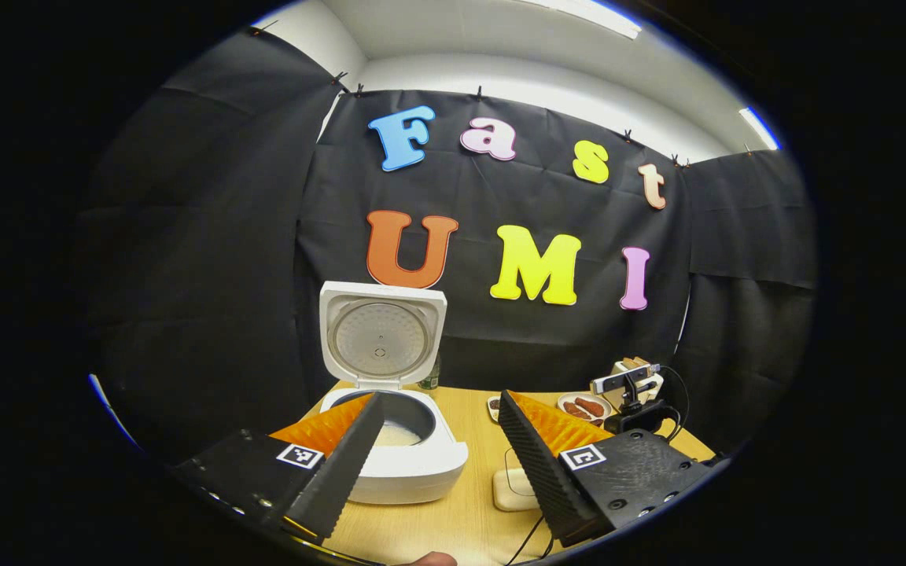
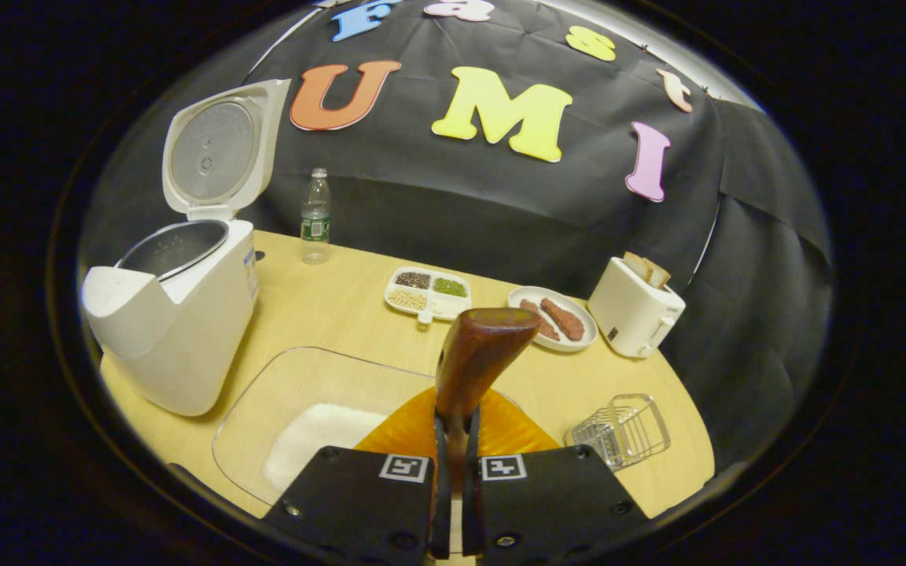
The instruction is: Close the left gripper, press the button to open the rice cooker; take a wooden spoon from the chopstick holder with the right hand, scoop a spoonful of rice and pour it into the rice cooker, then put the wooden spoon back into the chopstick holder.
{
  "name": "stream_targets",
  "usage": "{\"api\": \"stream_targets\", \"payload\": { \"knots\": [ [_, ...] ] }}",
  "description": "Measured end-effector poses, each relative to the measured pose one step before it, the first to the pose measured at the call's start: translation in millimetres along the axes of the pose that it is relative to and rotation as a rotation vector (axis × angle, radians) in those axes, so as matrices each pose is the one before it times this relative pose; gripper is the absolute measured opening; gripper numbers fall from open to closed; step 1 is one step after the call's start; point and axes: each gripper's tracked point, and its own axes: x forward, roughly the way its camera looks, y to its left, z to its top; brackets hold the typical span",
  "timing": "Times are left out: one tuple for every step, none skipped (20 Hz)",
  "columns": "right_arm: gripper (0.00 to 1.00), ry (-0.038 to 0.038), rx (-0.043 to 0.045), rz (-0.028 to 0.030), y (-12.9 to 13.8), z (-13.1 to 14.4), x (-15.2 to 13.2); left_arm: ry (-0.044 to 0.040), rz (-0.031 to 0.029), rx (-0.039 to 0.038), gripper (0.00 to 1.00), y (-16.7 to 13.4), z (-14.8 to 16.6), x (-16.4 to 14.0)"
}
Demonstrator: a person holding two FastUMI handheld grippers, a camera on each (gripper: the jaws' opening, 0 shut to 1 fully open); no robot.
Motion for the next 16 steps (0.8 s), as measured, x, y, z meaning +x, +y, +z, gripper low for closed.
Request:
{"api": "stream_targets", "payload": {
  "knots": [
    [0.11, 0.01120, 0.02065, 0.02638, 9.59, -3.40, -1.37, 0.00395, 0.00480, -0.00248, 0.94, 3.10, -2.21, -0.19],
    [0.11, -0.00048, 0.01180, 0.02798, 10.40, -0.37, -1.42, 0.00263, 0.00334, -0.00550, 0.94, 2.98, 0.81, -1.61],
    [0.11, 0.00168, 0.02362, 0.03208, 9.19, 0.05, -1.61, 0.00110, 0.00307, -0.00429, 0.94, 2.58, 1.60, -1.53],
    [0.11, 0.01336, 0.02660, 0.03307, 9.97, 0.19, -1.13, 0.00053, 0.00188, -0.00329, 0.94, 1.33, -1.56, -0.09],
    [0.11, 0.01116, 0.03729, 0.02109, 4.97, -1.83, -1.05, 0.00029, -0.00293, -0.00254, 0.94, 0.38, -1.46, -0.79],
    [0.11, 0.01210, 0.04790, 0.02935, 5.54, -1.33, -1.91, 0.00396, 0.00407, 0.00165, 0.94, 0.52, -3.28, 0.67],
    [0.11, 0.01460, 0.04910, 0.02368, 3.67, -1.40, -0.10, 0.00844, 0.00565, 0.00407, 0.94, 1.73, -3.30, -0.59],
    [0.11, 0.01389, 0.05276, 0.02360, 1.19, -0.13, -0.47, 0.00614, 0.00128, 0.00106, 0.94, -0.49, -2.51, -0.11],
    [0.11, 0.01243, 0.05062, 0.01670, -3.29, -1.11, -0.22, 0.00262, -0.00279, 0.00015, 0.94, -1.34, -1.12, -2.44],
    [0.11, 0.01354, 0.06037, 0.01926, -3.14, -0.37, -0.11, 0.00220, -0.00321, 0.00207, 0.94, -1.75, -0.60, -1.57],
    [0.11, 0.01849, 0.07293, 0.02533, -3.08, -0.74, -0.34, 0.00098, -0.00068, 0.00410, 0.94, -0.46, 0.24, -1.31],
    [0.11, 0.02164, 0.08197, 0.03112, -2.79, 0.31, 0.90, 0.00239, -0.00130, 0.00317, 0.94, -0.33, -1.37, 0.86],
    [0.11, 0.02351, 0.07398, 0.03493, -0.01, 0.22, 1.75, 0.00158, -0.00057, 0.00148, 0.94, -0.45, -0.58, -0.65],
    [0.11, 0.02062, 0.05011, 0.01057, -3.88, -0.69, 0.85, 0.00187, -0.00027, -0.00035, 0.94, -2.07, -0.06, -0.91],
    [0.11, 0.01084, 0.03294, 0.00991, -4.44, 1.84, 0.20, 0.00566, 0.00019, -0.00108, 0.94, -2.05, -1.35, -0.52],
    [0.11, 0.00233, 0.02310, 0.01267, -1.82, 2.82, -1.44, 0.00428, -0.00096, -0.00029, 0.94, -2.09, -0.08, -1.14]
  ]
}}
